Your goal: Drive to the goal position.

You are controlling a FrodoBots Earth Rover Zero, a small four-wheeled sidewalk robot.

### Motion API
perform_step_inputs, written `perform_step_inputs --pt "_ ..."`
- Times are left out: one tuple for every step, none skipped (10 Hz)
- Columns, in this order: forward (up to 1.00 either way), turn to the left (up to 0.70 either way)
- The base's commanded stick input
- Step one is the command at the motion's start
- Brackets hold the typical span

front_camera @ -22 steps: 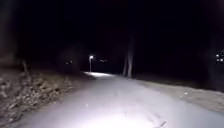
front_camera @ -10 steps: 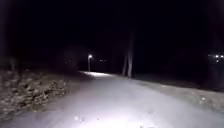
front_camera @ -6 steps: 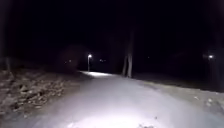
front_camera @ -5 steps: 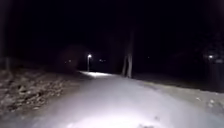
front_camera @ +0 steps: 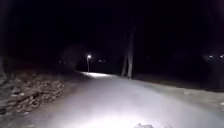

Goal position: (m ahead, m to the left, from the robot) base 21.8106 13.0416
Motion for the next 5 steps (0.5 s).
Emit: perform_step_inputs --pt "0.45 0.0" --pt "0.45 0.0" --pt "0.45 0.0" --pt "0.45 0.0" --pt "0.45 0.0"
